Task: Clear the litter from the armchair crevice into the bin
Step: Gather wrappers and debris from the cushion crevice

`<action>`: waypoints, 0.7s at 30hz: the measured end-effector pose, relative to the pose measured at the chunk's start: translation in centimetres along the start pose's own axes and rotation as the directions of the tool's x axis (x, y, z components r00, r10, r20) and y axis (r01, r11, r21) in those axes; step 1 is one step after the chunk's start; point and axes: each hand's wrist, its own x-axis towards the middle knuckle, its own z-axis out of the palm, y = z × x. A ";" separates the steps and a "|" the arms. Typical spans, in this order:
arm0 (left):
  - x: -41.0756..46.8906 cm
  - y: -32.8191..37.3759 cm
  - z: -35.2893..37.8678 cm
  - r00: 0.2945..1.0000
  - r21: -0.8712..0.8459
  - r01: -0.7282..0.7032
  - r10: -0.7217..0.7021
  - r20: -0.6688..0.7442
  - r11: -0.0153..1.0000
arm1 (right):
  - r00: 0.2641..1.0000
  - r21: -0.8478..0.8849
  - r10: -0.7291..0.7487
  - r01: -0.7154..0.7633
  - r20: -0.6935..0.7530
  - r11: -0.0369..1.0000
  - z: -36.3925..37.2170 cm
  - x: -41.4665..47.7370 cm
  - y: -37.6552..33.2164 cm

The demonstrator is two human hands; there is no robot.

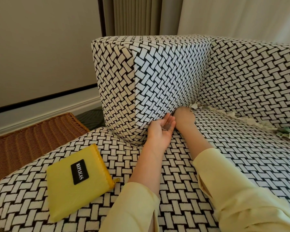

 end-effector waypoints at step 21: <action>-0.2 0.5 0.6 0.985 -0.038 0.140 -0.135 0.105 0.989 | 0.822 0.798 -0.508 0.115 0.258 0.591 -8.1 -2.8 3.4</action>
